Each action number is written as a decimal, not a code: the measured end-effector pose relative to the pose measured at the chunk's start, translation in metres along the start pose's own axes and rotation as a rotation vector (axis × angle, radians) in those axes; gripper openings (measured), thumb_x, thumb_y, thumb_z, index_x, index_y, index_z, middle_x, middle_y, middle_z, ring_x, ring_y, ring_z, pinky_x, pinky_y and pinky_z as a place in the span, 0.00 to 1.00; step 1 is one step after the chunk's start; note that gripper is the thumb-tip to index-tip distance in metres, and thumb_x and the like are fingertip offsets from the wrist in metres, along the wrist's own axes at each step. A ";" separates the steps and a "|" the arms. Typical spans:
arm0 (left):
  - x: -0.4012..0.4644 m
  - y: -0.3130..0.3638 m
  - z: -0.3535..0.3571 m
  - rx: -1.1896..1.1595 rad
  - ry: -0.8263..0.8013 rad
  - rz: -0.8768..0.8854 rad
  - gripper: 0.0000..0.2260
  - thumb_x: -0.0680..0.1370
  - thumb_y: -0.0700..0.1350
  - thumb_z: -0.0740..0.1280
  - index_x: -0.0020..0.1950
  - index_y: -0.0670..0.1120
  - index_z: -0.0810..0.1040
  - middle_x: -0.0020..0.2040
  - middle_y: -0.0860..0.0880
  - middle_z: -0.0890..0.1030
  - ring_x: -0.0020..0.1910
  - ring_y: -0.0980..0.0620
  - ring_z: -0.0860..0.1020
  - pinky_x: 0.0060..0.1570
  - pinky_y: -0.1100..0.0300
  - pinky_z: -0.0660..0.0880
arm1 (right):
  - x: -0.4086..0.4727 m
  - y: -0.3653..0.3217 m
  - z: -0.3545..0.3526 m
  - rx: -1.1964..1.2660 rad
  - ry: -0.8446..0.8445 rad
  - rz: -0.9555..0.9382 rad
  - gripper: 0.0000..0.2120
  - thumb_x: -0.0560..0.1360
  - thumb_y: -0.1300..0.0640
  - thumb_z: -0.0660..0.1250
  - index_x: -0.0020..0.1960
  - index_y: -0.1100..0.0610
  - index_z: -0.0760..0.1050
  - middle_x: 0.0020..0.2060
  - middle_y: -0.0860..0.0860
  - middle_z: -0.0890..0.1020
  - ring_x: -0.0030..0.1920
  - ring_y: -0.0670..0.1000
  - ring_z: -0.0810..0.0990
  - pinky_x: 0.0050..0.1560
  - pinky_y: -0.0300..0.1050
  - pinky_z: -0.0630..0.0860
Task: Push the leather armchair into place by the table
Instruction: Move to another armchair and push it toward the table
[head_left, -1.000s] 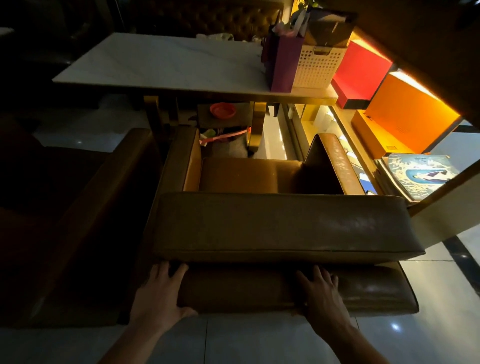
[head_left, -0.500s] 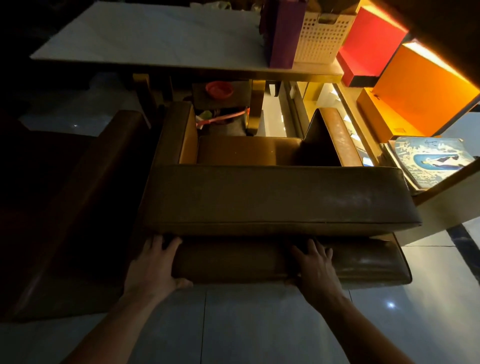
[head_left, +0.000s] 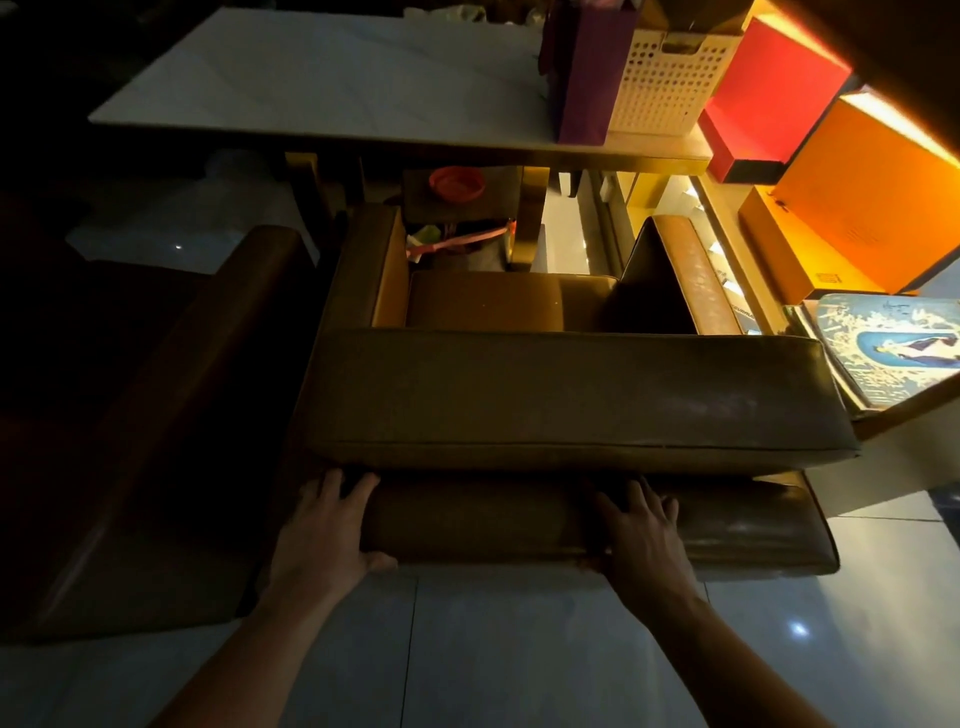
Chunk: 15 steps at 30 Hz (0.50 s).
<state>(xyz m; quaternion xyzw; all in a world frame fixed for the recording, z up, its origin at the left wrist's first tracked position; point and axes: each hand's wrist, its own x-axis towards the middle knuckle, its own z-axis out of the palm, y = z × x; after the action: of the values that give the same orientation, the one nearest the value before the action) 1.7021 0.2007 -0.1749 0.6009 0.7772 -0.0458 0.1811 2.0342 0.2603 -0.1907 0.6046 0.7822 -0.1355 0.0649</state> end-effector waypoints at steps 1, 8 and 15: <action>-0.002 0.001 0.002 0.005 0.011 -0.002 0.46 0.65 0.67 0.75 0.77 0.58 0.55 0.74 0.48 0.58 0.73 0.44 0.60 0.63 0.46 0.72 | 0.000 0.000 -0.001 -0.002 -0.003 0.002 0.47 0.68 0.40 0.74 0.78 0.42 0.50 0.74 0.56 0.60 0.77 0.62 0.51 0.74 0.70 0.53; -0.011 0.011 0.005 0.044 0.030 -0.042 0.48 0.68 0.67 0.72 0.78 0.57 0.49 0.77 0.45 0.54 0.77 0.42 0.51 0.67 0.45 0.68 | -0.007 -0.004 -0.005 -0.004 -0.015 0.004 0.49 0.70 0.41 0.73 0.79 0.44 0.44 0.75 0.56 0.55 0.77 0.62 0.45 0.74 0.71 0.48; -0.027 0.025 -0.003 0.055 0.010 -0.030 0.44 0.72 0.66 0.68 0.79 0.54 0.50 0.78 0.44 0.55 0.77 0.42 0.54 0.70 0.46 0.63 | -0.016 -0.002 -0.016 0.044 -0.085 -0.025 0.44 0.75 0.39 0.66 0.79 0.45 0.41 0.79 0.57 0.46 0.78 0.62 0.41 0.75 0.67 0.51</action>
<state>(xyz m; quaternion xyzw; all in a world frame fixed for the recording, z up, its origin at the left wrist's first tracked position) 1.7305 0.1835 -0.1591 0.5942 0.7854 -0.0671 0.1599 2.0377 0.2492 -0.1712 0.5899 0.7830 -0.1792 0.0829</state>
